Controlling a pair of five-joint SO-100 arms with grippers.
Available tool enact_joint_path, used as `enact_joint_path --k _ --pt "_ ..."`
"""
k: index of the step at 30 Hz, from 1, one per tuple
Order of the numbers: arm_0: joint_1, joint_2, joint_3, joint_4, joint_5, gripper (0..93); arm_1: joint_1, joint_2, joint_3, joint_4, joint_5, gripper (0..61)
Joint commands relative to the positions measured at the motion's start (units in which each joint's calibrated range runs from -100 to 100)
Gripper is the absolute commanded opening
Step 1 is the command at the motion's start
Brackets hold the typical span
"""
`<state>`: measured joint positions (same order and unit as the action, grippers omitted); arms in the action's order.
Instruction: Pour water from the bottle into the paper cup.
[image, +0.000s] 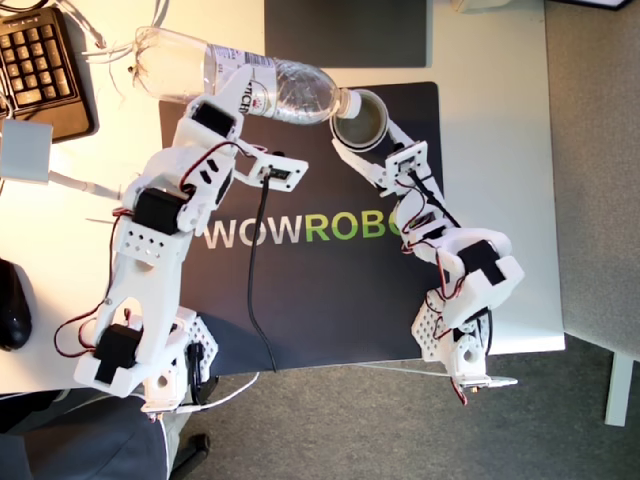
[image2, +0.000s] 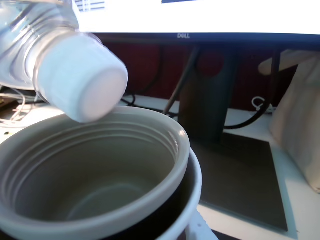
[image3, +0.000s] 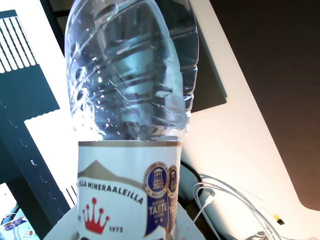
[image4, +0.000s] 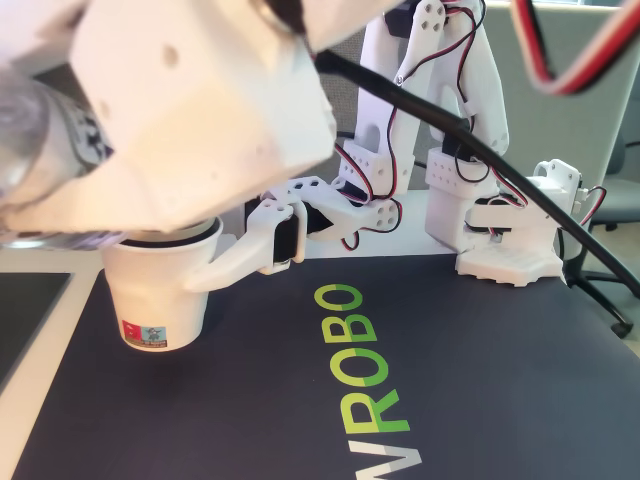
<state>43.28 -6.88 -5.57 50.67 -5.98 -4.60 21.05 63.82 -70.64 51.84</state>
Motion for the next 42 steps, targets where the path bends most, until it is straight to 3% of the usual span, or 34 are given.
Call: enact_joint_path --k 1,22,42 --pt "-0.6 -4.8 -1.9 -0.8 -0.2 0.0 -0.6 -7.3 1.3 -1.6 -0.5 0.1" --pt "-0.6 -5.2 -0.3 -0.9 -0.2 0.0 -5.0 -8.7 0.9 -0.4 -0.8 0.1" --pt "-1.5 -12.3 0.8 -1.0 1.7 0.0 -3.8 -8.6 -1.8 1.6 -1.3 0.1"
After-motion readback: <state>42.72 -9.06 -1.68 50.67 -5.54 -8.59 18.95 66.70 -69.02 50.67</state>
